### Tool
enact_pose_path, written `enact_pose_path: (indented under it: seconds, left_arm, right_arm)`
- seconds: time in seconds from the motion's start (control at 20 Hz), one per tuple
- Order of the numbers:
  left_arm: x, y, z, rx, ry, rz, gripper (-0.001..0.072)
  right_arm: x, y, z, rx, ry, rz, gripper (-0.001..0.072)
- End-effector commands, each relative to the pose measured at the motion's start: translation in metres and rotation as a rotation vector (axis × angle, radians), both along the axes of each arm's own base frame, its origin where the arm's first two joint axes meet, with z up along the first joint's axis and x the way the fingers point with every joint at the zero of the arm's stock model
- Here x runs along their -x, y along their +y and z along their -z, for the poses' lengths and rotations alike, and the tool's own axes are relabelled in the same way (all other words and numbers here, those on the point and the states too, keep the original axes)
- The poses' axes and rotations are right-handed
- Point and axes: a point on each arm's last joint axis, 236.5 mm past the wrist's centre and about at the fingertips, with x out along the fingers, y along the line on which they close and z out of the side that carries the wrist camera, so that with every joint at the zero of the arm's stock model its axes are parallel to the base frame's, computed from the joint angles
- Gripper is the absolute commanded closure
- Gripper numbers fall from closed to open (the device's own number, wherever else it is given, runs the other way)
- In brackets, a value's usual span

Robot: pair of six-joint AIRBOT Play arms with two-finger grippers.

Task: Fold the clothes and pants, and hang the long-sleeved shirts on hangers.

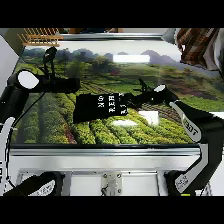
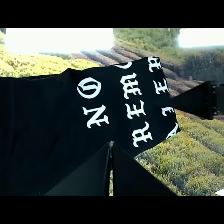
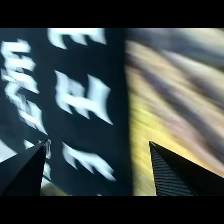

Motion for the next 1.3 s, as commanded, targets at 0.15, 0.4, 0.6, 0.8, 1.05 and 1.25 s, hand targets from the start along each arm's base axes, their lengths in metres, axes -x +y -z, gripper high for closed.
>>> enact_pose_path:
  seconds: [0.15,0.4,0.6,0.8,1.05,1.25]
  left_arm:
    - [0.002,-0.004,0.001,0.007,0.005,0.005,0.07]
    - [0.005,-0.005,0.002,0.007,0.016,0.011,0.07]
    - [0.004,-0.005,0.002,0.008,0.016,0.008,0.07]
    - [0.004,-0.005,0.002,0.015,0.021,-0.002,0.07]
    - [0.004,-0.005,0.002,0.03,0.035,-0.023,0.07]
    - [0.004,-0.005,0.002,0.042,0.047,-0.04,0.07]
  right_arm:
    - [-0.002,0.074,-0.004,-0.055,-0.08,-0.086,0.0289]
    - [-0.031,0.046,-0.041,0.02,-0.267,-0.098,0.0698]
    - [-0.078,-0.129,-0.098,0.351,-0.375,0.141,0.0698]
    - [-0.054,-0.354,-0.149,0.659,-0.324,0.529,0.0697]
    - [0.04,-0.515,-0.152,0.705,-0.132,0.864,0.0698]
    - [0.104,-0.547,-0.115,0.682,0.051,1.002,0.0698]
